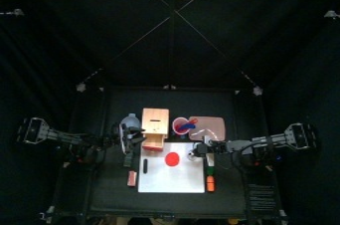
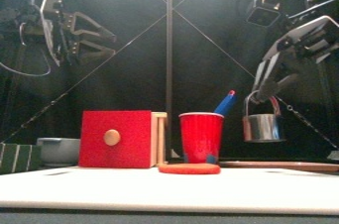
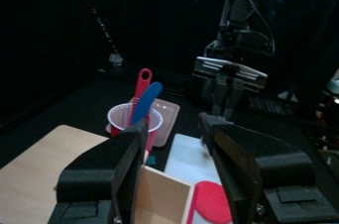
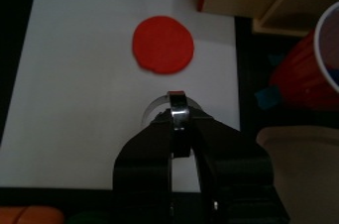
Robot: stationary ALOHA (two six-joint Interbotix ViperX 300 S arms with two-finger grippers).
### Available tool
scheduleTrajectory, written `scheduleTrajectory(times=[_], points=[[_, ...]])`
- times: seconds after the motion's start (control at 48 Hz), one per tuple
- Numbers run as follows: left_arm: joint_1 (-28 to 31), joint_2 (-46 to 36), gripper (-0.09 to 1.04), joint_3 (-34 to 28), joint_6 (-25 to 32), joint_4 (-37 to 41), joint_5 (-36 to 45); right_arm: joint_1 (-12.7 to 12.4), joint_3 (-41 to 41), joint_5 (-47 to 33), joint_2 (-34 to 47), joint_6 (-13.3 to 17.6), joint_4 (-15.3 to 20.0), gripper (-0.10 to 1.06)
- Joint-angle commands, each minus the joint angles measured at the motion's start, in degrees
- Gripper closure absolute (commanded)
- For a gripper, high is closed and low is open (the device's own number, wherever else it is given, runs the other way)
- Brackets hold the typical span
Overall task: Get the cutter from the drawer then cut the dough then place the extra dough in the bowl
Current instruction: Shut the drawer
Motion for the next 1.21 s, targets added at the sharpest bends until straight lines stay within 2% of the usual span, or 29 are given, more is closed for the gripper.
scheduleTrajectory(times=[0.021, 0.229, 0.396, 0.625, 0.75, 0.875, 0.958, 1.104, 1.208], points=[[0.79, 0.44, 0.12, -2.29, 0.35, -0.18, -0.44, -1.49, 1.58, -3.25, 0.35, 0.0, -0.09, 0.55], [1.14, 1.93, 0.12, -2.81, 0.44, -0.18, -0.44, -3.78, 2.64, -7.56, 2.37, 0.0, 0.18, 0.55], [1.14, 2.64, 0.12, -3.25, 0.44, -0.18, -0.44, -3.87, 2.11, -8.0, 4.39, 0.18, 2.46, 0.52], [2.37, 2.55, 0.11, -3.43, 0.09, -1.76, -0.53, -3.87, 1.05, -8.26, 6.42, 0.09, 4.13, 0.36], [2.46, 2.55, 0.11, -4.66, -0.18, -5.45, 0.62, -3.87, 0.09, -8.26, 6.42, 0.18, 5.89, 0.26], [3.43, 2.64, 0.12, -7.29, 0.97, -10.28, 4.48, -3.87, -1.23, -8.09, 6.42, 0.09, 7.38, 0.24], [6.24, 2.9, 0.12, -8.53, 2.2, -10.2, 7.38, -3.87, -2.72, -8.17, 6.5, -0.18, 7.21, 0.24], [11.25, 2.99, 0.14, -12.22, 3.08, -6.59, 15.64, -3.25, -6.68, -7.91, 7.29, -0.62, 5.01, 0.24], [14.06, 3.08, 0.25, -17.75, 2.9, -0.7, 26.19, -2.99, -9.05, -8.09, 9.58, 0.0, 3.69, 0.24]])
